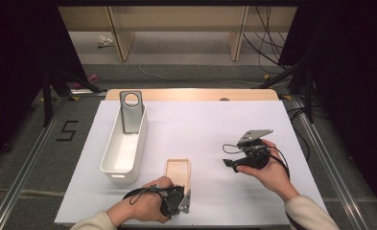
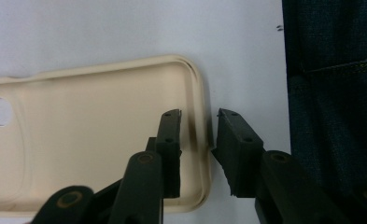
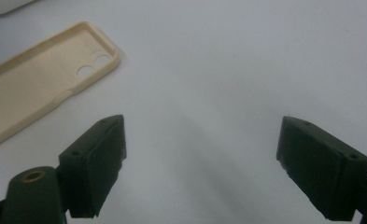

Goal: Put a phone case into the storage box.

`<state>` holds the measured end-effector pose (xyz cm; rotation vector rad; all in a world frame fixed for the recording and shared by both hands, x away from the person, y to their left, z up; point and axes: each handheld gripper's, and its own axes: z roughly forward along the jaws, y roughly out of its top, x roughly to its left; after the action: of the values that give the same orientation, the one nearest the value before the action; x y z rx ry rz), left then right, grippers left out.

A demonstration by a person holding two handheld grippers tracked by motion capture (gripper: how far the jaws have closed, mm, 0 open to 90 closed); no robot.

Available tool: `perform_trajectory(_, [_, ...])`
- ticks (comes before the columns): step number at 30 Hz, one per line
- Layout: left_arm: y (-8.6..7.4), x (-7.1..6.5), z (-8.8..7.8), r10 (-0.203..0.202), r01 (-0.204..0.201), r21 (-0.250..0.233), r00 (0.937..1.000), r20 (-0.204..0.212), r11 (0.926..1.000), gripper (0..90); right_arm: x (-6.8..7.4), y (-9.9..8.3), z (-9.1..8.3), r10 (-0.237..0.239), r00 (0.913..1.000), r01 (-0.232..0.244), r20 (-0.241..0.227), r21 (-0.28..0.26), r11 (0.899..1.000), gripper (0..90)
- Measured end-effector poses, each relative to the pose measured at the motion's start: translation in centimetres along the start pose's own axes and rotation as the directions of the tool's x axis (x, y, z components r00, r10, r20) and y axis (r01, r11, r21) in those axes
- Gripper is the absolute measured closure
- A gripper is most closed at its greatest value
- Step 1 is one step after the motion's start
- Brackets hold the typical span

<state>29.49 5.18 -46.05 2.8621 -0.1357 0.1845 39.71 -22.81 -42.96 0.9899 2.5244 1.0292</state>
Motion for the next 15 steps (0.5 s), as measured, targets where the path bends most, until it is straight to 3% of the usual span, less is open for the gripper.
perform_trajectory(6, [0.11,-0.02,-0.06,0.036,-0.036,0.004,0.9992,-0.016,0.9994,76.6,0.02,-0.03,0.04,0.003,1.0000,-0.003,-0.005,0.002,1.000,16.6])
perform_trajectory(15, [0.09,-0.06,-0.13,0.035,-0.035,0.006,0.9994,-0.007,0.9994,83.3,0.02,-0.05,0.08,0.005,0.9999,-0.005,-0.012,0.002,1.000,16.6])
